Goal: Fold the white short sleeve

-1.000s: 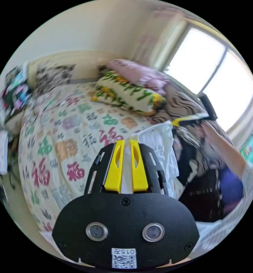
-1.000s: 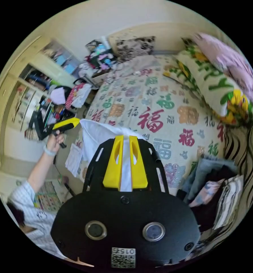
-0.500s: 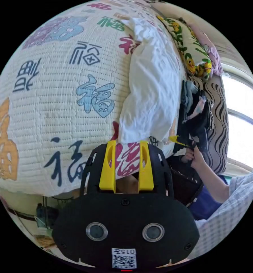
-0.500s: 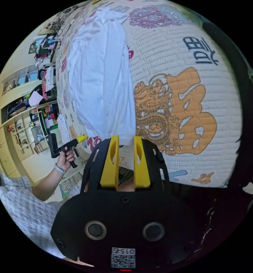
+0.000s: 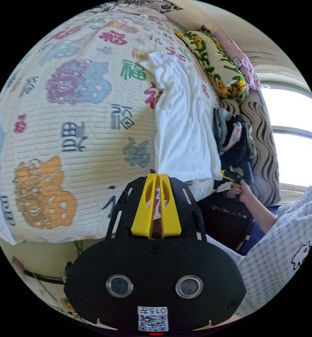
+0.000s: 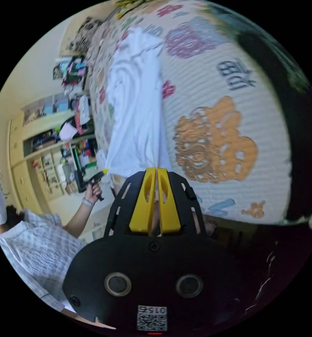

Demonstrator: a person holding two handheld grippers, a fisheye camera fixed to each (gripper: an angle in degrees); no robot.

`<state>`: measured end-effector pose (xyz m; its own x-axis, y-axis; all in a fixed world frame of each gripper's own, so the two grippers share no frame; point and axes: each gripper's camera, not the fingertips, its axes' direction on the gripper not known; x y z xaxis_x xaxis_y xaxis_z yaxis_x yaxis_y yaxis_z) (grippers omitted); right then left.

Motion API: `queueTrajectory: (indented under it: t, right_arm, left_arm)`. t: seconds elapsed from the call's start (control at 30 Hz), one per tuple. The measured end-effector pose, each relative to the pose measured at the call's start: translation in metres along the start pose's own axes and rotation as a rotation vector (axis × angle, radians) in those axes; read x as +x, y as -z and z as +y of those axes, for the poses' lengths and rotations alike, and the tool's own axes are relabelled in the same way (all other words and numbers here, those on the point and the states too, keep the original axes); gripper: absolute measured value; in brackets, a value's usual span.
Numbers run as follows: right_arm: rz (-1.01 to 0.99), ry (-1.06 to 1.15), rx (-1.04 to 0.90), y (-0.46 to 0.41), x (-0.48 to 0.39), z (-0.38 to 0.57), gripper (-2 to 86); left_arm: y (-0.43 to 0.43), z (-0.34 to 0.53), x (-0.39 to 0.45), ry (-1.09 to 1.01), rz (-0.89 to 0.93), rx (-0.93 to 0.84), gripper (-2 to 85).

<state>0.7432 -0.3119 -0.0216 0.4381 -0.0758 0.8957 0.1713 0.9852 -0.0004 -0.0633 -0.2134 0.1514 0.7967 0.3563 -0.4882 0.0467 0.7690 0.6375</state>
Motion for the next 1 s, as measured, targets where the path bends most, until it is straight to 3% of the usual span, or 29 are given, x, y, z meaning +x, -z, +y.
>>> queueTrajectory:
  t: [0.1, 0.23, 0.43, 0.5, 0.8, 0.87, 1.0]
  right_arm:
    - [-0.035, -0.124, 0.054, 0.014, 0.034, 0.011, -0.3]
    - [0.208, -0.077, -0.028, -0.001, 0.035, 0.007, -0.4]
    - [0.209, -0.135, -0.018, 0.010, 0.052, 0.023, -0.5]
    - [0.338, -0.159, -0.027, 0.017, 0.055, 0.029, -0.2]
    - [0.538, 0.152, -0.116, -0.019, -0.010, 0.017, 8.8]
    - [0.691, 0.140, -0.183, -0.041, -0.004, 0.011, 8.7]
    - [0.628, 0.121, -0.154, -0.024, 0.009, 0.016, 4.0]
  left_arm:
    - [0.012, 0.007, -0.025, 0.028, 0.039, 0.042, 0.0]
    - [-0.007, 0.012, -0.051, 0.059, -0.018, -0.030, -0.1]
    - [-0.003, 0.027, -0.066, 0.062, 0.002, -0.054, 0.2]
    - [0.000, 0.032, -0.069, 0.055, 0.019, -0.043, 0.4]
    - [-0.013, 0.044, -0.086, 0.095, 0.053, -0.068, 5.2]
    - [-0.009, 0.051, -0.092, 0.131, 0.046, -0.059, 6.4]
    - [0.000, 0.057, -0.102, 0.178, 0.005, -0.031, 9.0]
